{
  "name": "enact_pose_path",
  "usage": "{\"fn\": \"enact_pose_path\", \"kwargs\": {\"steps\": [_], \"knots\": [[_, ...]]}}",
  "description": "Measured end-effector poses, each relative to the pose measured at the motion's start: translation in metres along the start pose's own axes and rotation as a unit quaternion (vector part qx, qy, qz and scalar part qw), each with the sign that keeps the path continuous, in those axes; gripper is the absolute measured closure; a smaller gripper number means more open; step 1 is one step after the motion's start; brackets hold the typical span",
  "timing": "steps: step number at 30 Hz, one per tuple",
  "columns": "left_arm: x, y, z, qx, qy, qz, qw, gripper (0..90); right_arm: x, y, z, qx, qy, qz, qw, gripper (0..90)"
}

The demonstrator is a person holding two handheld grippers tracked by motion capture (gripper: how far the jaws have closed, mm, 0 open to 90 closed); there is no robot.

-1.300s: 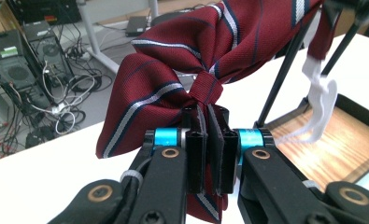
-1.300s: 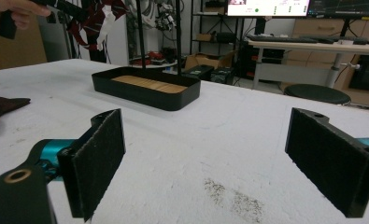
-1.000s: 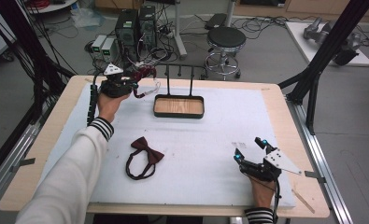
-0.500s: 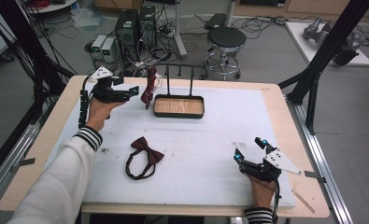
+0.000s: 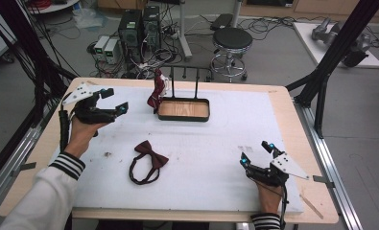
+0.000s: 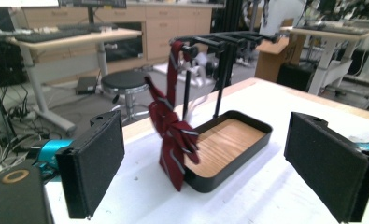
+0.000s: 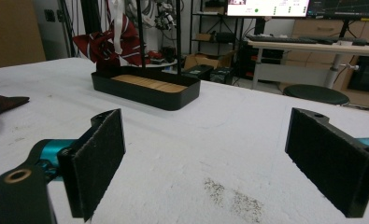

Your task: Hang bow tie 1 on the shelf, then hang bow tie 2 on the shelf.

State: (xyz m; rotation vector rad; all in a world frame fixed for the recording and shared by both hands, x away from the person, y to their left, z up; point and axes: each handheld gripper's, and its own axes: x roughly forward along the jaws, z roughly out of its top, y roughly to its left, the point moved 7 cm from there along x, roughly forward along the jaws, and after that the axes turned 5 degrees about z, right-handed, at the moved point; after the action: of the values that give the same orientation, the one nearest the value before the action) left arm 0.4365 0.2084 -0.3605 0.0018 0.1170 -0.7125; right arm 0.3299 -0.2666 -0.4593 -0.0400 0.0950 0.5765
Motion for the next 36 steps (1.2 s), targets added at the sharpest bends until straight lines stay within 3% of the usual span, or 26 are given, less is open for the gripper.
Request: {"fn": "enact_pose_path", "kwargs": {"steps": [5, 16, 36], "knots": [[-0.02, -0.011, -0.011, 0.005, -0.006, -0.003, 1.0, 12.6, 0.0, 0.0, 0.0, 0.0, 0.0, 0.0, 1.0, 11.3], [-0.039, -0.02, -0.039, 0.001, -0.015, 0.0, 0.9999, 12.6, 0.0, 0.0, 0.0, 0.002, 0.0, 0.0, 1.0, 11.3], [-0.039, -0.017, -0.05, 0.003, -0.004, -0.001, 1.0, 12.7, 0.0, 0.0, 0.0, 0.002, 0.0, -0.001, 1.0, 11.3]]}}
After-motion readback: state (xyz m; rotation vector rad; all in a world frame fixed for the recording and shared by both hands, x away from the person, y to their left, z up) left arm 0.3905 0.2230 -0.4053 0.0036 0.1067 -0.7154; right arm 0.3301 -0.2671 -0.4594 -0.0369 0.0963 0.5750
